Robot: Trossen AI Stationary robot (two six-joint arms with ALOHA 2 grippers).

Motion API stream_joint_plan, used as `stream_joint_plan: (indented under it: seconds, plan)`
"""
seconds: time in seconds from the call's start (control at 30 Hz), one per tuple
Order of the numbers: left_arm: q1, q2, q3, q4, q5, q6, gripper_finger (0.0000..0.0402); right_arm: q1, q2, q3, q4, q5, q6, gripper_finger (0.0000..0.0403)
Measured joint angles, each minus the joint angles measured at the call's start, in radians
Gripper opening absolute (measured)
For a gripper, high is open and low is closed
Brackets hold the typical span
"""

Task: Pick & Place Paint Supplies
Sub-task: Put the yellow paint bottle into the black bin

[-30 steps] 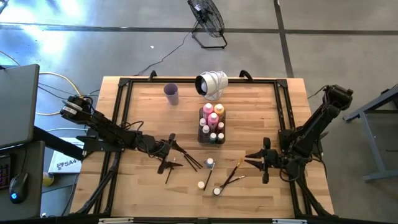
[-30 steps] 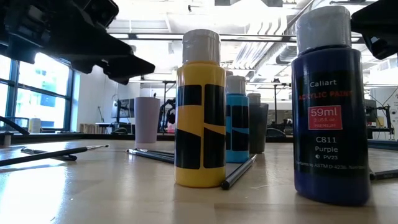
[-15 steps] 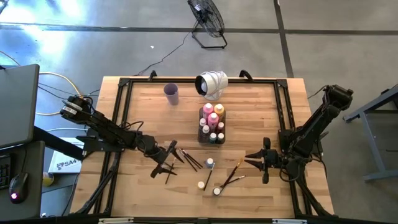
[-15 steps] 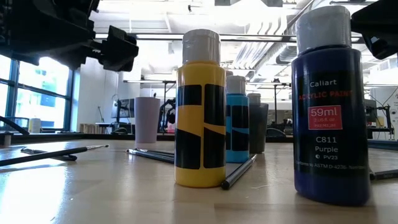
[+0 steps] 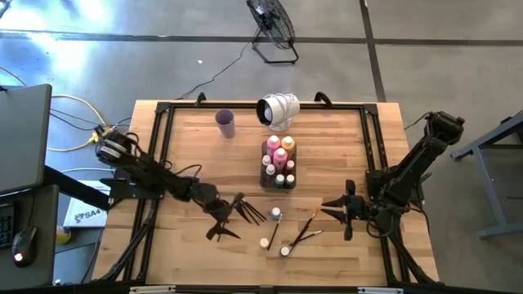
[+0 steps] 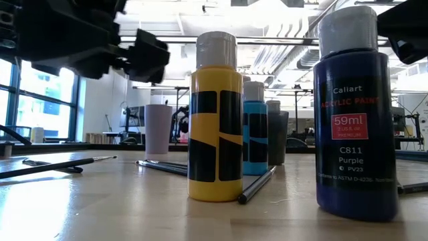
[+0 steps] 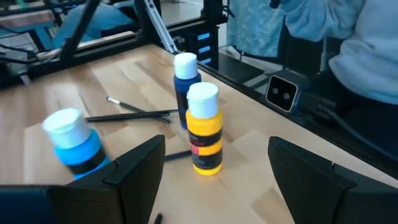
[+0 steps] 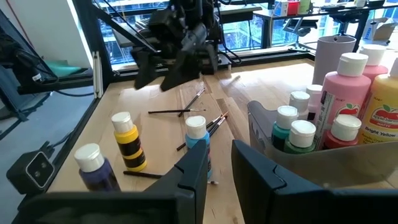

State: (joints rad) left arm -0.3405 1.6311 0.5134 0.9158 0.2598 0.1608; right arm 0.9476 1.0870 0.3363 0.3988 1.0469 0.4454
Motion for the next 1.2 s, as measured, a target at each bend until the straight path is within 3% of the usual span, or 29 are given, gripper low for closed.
stream_joint_plan:
  seconds: [0.7,0.87,1.2]
  plan:
    - [0.000,0.257,0.294,-0.112,0.026,-0.092,0.0280,-0.008,0.000,0.000,-0.006,-0.029,0.003,0.0064]
    - [0.000,0.271,0.312,-0.111,0.075,-0.106,0.0280,-0.008,0.000,0.000,-0.007,-0.031,0.003,0.0064]
    - [0.000,0.271,0.312,-0.095,0.076,-0.113,0.0280,-0.008,0.000,0.000,-0.009,-0.028,0.003,0.0064]
